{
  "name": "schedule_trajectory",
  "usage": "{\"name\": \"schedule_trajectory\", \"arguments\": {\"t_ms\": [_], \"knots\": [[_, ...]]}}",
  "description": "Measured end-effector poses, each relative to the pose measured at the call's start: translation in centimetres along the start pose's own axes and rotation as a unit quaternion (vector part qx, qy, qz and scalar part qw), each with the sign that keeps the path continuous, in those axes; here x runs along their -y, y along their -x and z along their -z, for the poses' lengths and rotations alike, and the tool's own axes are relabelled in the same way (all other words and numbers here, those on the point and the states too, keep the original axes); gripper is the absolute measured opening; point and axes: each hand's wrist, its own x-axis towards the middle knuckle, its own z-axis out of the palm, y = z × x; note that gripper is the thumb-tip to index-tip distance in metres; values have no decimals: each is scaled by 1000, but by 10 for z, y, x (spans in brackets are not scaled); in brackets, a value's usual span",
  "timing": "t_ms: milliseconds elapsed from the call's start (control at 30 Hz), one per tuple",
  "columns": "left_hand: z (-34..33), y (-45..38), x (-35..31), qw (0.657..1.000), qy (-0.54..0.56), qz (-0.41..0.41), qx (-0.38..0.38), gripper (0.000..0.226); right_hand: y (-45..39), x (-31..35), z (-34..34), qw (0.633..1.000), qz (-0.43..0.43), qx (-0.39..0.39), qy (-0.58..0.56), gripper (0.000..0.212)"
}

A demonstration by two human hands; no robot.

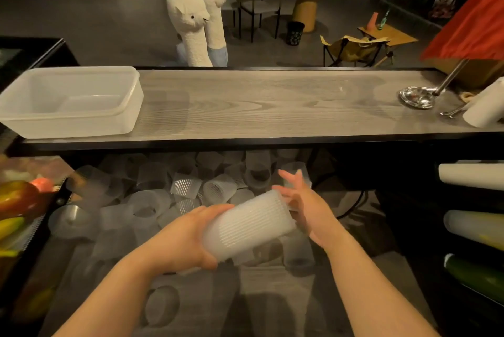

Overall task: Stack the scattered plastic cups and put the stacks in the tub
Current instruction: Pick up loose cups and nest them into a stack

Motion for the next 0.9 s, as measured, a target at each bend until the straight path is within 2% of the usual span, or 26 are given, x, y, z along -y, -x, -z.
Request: {"name": "schedule_trajectory", "arguments": {"t_ms": [33, 67, 100, 167, 200, 267, 367, 433, 533, 633, 733, 833, 900], "knots": [[2, 2, 5, 1000, 8, 10, -13, 96, -7, -14, 4, 994, 0, -103, 46, 58], [5, 5, 10, 999, 10, 20, -26, 97, -13, -30, 9, 970, -23, -188, 151, 50], [7, 6, 13, 999, 8, 28, -34, 98, -14, -50, 13, 933, -79, -219, 274, 44], [13, 11, 23, 997, 3, 52, -48, 102, -17, -88, 9, 878, -193, -150, 411, 46], [15, 14, 27, 997, 1, 62, -54, 104, -16, -102, 5, 866, -234, -120, 425, 49], [18, 18, 33, 995, 1, 75, -63, 107, -14, -115, -2, 859, -259, -128, 424, 49], [19, 25, 36, 994, 11, 81, -69, 104, -15, -118, -1, 872, -261, -165, 380, 56], [20, 31, 41, 994, 13, 84, -66, 103, -13, -111, 0, 908, -235, -189, 293, 65], [20, 39, 49, 994, 16, 88, -61, 105, -8, -77, -3, 973, -122, -187, 56, 50], [23, 47, 53, 995, 26, 86, -53, 103, -5, -28, -10, 986, 14, -161, -32, 36], [28, 55, 56, 995, 31, 80, -55, 102, 1, 10, -26, 992, 104, -64, -21, 27], [35, 62, 60, 995, 39, 70, -60, 103, 3, 31, -49, 988, 112, 48, 92, 25], [38, 66, 62, 996, 36, 63, -60, 103, 2, 41, -64, 979, 112, 80, 151, 27]]}}
